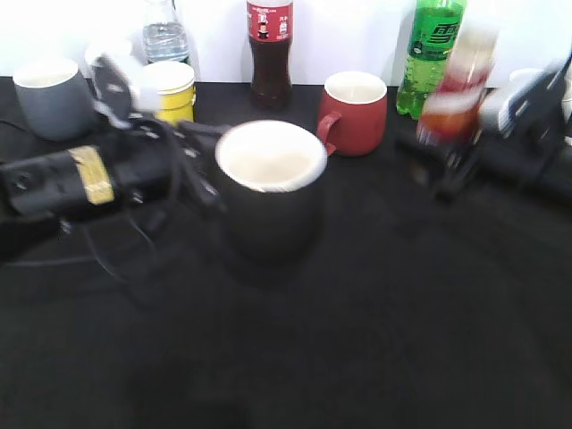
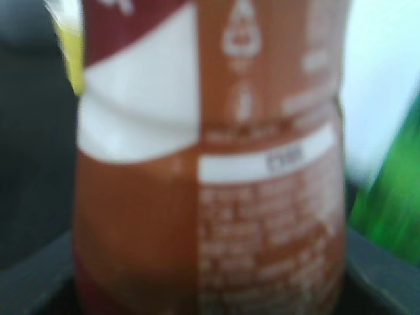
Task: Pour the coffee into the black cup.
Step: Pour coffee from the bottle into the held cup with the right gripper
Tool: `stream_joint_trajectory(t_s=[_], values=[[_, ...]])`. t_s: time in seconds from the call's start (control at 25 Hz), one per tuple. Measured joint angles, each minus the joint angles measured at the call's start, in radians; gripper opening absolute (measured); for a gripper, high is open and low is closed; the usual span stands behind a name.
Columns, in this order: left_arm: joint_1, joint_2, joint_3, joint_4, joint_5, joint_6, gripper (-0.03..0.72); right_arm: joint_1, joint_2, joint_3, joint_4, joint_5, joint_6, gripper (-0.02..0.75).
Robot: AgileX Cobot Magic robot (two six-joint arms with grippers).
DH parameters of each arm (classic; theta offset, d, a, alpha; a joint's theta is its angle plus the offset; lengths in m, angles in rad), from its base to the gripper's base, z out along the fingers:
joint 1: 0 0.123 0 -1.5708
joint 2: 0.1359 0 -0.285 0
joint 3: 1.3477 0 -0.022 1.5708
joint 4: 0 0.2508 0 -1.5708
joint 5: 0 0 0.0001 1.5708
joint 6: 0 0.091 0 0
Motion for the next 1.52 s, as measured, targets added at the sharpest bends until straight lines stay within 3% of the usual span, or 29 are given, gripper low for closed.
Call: stream_joint_trajectory(t_s=[0.2, 0.48, 0.68, 0.84, 1.12, 1.52], values=[[-0.133, 0.000, -0.090, -0.024, 0.071, 0.000, 0.043, 0.000, -0.273, 0.001, -0.024, 0.096, -0.112, 0.528], [-0.261, 0.063, -0.251, -0.038, 0.151, -0.002, 0.043, 0.000, -0.313, 0.001, -0.019, 0.099, -0.449, 0.528], [-0.266, 0.064, -0.251, -0.060, 0.158, -0.003, 0.043, 0.000, -0.313, 0.001, -0.016, 0.099, -0.766, 0.528], [-0.266, 0.064, -0.251, -0.109, 0.158, -0.004, 0.043, 0.000, -0.313, 0.001, -0.016, 0.101, -0.901, 0.528], [-0.266, 0.064, -0.251, -0.115, 0.158, -0.004, 0.043, 0.000, -0.313, 0.001, -0.016, 0.156, -1.031, 0.528], [-0.266, 0.064, -0.251, -0.116, 0.175, -0.004, 0.043, 0.000, -0.313, 0.001, 0.014, 0.156, -1.072, 0.528]])
